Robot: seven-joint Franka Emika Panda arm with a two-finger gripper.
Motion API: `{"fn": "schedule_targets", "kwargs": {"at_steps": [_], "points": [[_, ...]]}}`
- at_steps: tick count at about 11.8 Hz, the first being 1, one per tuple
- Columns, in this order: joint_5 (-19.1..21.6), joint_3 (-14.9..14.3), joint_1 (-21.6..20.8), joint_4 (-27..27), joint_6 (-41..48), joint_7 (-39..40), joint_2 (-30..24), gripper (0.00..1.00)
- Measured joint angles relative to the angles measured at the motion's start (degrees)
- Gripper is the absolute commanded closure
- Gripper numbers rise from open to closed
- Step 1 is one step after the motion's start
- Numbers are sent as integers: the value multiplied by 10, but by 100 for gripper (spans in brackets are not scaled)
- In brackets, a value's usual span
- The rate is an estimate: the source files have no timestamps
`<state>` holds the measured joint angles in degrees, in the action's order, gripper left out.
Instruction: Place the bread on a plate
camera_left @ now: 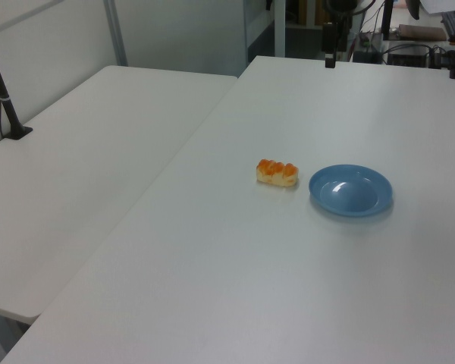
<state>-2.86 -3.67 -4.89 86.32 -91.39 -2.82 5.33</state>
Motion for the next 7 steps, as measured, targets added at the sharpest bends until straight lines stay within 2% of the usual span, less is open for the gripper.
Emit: {"fn": "schedule_targets", "kwargs": {"at_steps": [7], "points": [[0,0,5,1,0,4,-3,0]]}}
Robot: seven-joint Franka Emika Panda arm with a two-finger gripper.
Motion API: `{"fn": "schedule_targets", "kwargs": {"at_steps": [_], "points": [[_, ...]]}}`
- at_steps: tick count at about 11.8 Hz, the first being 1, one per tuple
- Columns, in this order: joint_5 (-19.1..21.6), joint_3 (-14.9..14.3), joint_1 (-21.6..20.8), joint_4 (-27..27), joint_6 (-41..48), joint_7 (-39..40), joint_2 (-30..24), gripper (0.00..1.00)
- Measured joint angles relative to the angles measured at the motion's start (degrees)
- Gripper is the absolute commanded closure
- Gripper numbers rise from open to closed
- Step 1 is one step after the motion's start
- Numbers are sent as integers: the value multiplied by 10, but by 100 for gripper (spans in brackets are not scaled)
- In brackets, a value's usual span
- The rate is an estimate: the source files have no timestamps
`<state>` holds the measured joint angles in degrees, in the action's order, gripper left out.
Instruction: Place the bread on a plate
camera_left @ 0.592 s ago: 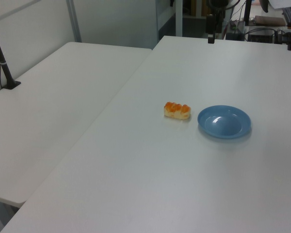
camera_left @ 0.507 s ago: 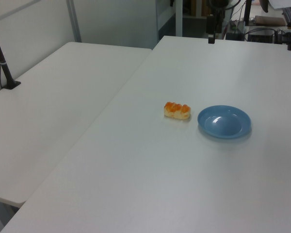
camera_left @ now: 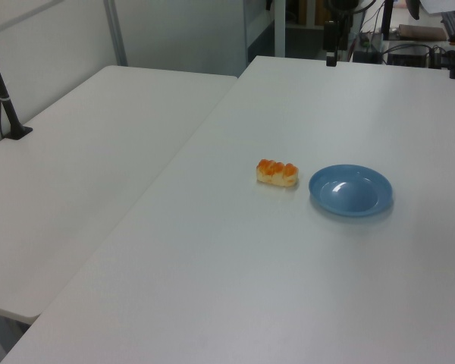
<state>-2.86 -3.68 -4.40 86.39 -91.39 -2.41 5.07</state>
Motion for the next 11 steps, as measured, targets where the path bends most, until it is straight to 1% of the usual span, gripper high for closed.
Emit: {"fn": "schedule_targets", "kwargs": {"at_steps": [2,5,7,9,11], "points": [[3,0,0,1,-1,0,0,0],[5,3,-2,11,-33,0,12,0],[16,6,-3,14,-67,0,38,0],[19,7,-4,14,-103,0,70,0],[19,8,-14,15,-144,0,105,0]]}}
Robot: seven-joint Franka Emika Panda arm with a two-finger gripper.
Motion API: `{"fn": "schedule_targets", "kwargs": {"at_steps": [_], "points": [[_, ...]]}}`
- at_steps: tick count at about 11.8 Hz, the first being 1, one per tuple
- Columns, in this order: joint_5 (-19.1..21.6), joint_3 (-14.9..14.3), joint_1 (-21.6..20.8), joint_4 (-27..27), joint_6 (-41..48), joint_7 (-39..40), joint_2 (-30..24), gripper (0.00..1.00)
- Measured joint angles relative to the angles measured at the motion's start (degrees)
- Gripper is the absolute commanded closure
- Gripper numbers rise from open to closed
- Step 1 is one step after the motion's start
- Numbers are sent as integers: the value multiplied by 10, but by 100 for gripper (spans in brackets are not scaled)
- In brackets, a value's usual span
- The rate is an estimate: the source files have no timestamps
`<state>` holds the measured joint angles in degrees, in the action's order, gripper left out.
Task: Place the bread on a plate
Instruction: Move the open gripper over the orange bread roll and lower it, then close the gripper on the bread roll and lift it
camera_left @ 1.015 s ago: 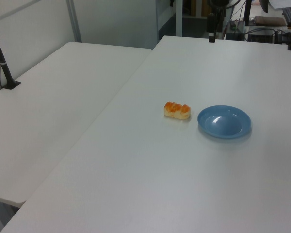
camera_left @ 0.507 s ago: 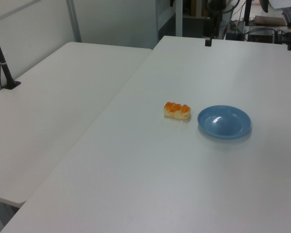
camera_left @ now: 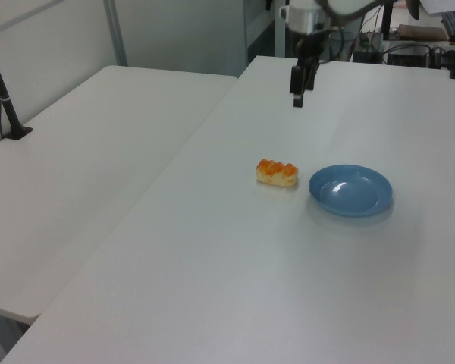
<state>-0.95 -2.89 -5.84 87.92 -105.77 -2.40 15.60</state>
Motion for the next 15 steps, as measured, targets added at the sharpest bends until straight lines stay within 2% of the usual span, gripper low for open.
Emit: {"fn": "schedule_targets", "kwargs": {"at_steps": [5,9,10,13,15], "points": [[-2,0,-25,1,-98,-24,107,0],[-9,0,-34,1,-149,-24,155,0],[-9,0,-34,0,-157,-24,164,3],[-9,0,-35,0,-167,-31,183,43],[-9,0,-39,0,-172,-38,189,55]]}}
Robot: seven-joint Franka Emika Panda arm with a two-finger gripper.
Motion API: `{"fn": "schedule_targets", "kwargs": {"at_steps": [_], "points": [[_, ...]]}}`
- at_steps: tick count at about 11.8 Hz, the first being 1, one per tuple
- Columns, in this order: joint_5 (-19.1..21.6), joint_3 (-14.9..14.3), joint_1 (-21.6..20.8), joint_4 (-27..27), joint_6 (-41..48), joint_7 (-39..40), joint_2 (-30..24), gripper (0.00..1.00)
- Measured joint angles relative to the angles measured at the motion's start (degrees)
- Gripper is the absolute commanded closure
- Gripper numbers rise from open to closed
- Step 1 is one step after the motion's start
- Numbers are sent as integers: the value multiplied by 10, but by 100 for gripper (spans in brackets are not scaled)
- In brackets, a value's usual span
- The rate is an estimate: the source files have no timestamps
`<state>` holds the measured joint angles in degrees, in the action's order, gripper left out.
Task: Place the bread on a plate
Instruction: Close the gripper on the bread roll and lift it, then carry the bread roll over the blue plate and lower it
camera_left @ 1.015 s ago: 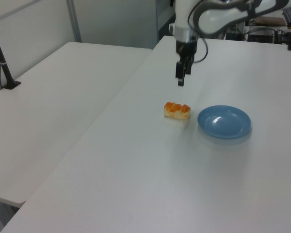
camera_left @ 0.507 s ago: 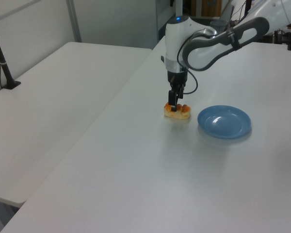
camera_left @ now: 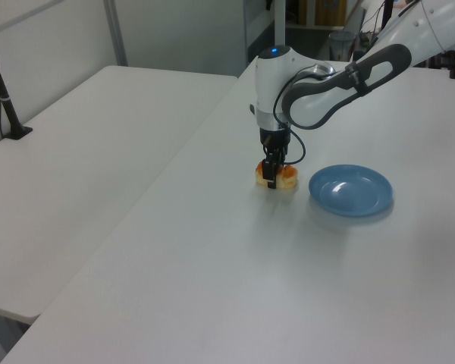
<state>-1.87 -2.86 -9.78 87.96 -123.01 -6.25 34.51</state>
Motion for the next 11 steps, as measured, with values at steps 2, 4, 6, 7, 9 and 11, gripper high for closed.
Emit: {"fn": "schedule_targets", "kwargs": {"at_steps": [2,4,6,7,9,11], "points": [[0,0,-3,-2,0,-6,0,55],[0,0,-2,-5,0,-7,-8,55],[0,-1,-2,27,0,-7,-55,55],[0,-1,-2,56,0,-7,-86,55],[0,0,-3,136,0,-7,-154,55],[0,0,-4,226,-12,-6,-218,55]]}}
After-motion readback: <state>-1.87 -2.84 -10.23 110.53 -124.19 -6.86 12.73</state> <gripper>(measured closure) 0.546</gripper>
